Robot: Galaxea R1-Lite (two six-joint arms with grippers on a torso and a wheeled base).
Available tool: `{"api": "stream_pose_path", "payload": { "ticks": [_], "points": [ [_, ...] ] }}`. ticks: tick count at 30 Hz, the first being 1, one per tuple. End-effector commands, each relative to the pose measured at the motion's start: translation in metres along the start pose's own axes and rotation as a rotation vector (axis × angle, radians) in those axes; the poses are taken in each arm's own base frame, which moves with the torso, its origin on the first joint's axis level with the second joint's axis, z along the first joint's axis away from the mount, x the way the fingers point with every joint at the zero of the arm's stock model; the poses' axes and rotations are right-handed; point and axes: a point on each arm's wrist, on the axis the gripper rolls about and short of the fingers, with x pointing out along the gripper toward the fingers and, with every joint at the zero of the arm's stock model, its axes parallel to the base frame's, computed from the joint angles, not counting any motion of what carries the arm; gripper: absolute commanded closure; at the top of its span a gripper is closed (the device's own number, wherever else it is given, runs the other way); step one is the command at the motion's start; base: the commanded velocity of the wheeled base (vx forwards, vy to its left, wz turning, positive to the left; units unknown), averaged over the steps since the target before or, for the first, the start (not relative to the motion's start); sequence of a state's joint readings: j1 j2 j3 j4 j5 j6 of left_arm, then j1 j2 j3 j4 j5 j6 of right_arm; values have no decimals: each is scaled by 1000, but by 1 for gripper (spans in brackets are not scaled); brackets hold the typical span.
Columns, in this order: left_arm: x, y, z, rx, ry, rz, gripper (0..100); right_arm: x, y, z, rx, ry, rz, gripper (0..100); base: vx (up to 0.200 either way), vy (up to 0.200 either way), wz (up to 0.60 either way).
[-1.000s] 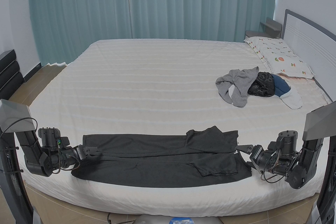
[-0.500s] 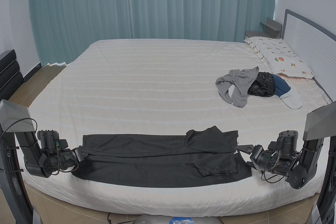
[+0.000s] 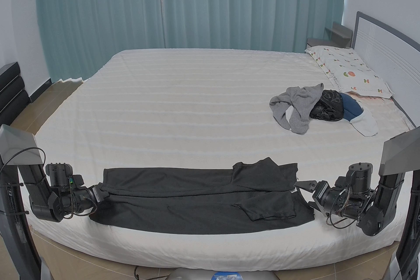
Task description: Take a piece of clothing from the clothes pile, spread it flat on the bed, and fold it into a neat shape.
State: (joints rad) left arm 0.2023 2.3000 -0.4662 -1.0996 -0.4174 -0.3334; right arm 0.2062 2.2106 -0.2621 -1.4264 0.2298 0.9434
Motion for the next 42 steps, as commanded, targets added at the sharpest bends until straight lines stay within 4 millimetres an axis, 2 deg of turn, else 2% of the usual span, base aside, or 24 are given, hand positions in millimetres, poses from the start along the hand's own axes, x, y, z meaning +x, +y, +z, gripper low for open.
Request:
{"api": "stream_pose_path", "payload": {
  "ticks": [1, 6, 13, 17, 22, 25, 27, 29, 34, 37, 41, 42],
  "points": [
    [0, 1, 0, -4, 1, 0, 0, 0, 1, 1, 0, -4, 5, 0, 0, 0, 0],
    [-4, 1, 5, -30, -20, -4, 0, -2, 5, 5, -4, -24, 21, 0, 0, 0, 0],
    [-15, -7, 32, -160, -120, -38, 0, 1, 13, 7, -22, -37, 52, 0, 0, 0, 0],
    [-12, -9, 43, -183, -147, -48, 0, 3, 20, 12, -30, -50, 72, 0, 0, 0, 0],
    [5, -12, 73, -222, -112, -33, 0, 20, 26, 26, -39, -74, 82, 0, 0, 0, 0],
    [15, -9, 78, -241, -76, -17, 0, 32, 27, 32, -40, -60, 58, 0, 0, 0, 0],
    [26, -8, 89, -255, -63, -13, 0, 46, 31, 40, -40, -66, 61, 0, 0, 0, 0],
    [33, -10, 89, -269, -44, -12, 0, 52, 28, 41, -38, -65, 60, 0, 0, 0, 0],
    [50, -12, 79, -252, 0, -13, 0, 71, 8, 40, -21, -58, 20, 0, 0, 0, 0],
    [52, -12, 76, -210, 5, -2, 0, 72, 8, 48, -19, -81, 27, 0, 0, 0, 0],
    [57, -10, 73, -187, -1, 33, 0, 72, 8, 49, -19, -85, 28, 0, 0, 0, 0],
    [59, -11, 72, -186, 3, 38, 100, 73, 8, 51, -21, -89, 31, 0, 0, 0, 0]
  ]
}}
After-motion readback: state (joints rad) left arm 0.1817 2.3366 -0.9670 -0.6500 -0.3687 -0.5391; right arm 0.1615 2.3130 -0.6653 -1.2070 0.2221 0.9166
